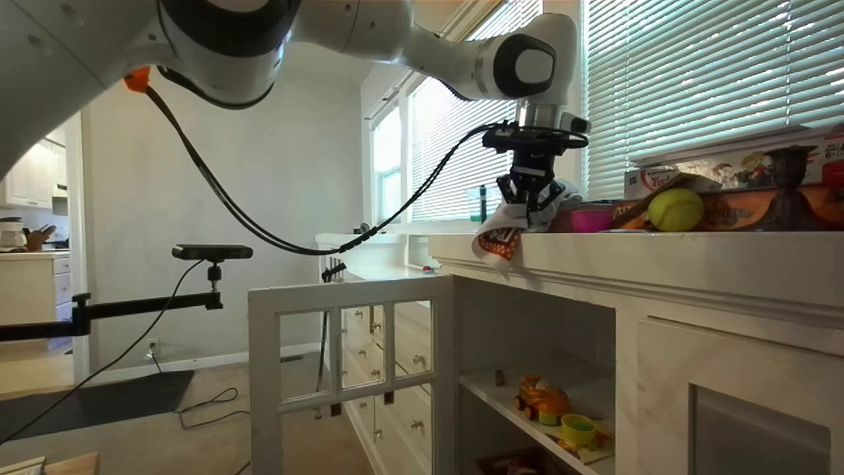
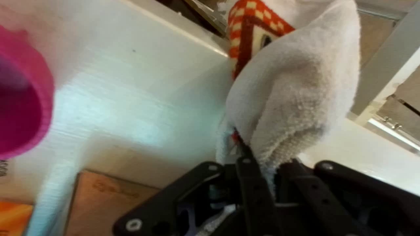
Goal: Use the towel to wipe the top of the dresser
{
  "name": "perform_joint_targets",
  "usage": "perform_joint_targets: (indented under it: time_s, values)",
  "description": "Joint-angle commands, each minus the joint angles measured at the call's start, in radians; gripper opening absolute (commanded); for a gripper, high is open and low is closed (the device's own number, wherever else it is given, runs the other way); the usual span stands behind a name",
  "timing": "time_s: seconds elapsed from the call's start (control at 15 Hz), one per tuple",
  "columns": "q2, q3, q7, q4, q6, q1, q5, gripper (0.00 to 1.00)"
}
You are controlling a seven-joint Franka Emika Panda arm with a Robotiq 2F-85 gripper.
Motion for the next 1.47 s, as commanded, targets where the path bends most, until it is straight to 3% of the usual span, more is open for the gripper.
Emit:
perform_joint_targets:
  time_s: [0.0,0.47,1.4]
  values:
    - [-0.01,-0.077,0.111,-0.015,-0.019,0.035,-0.106,0.02]
    - [0.003,-0.188,0.267,0.016,-0.103,0.11,-0.284,0.02]
    - [0.078,0.075,-0.182,0.166,-0.025,0.044,-0.026,0.02]
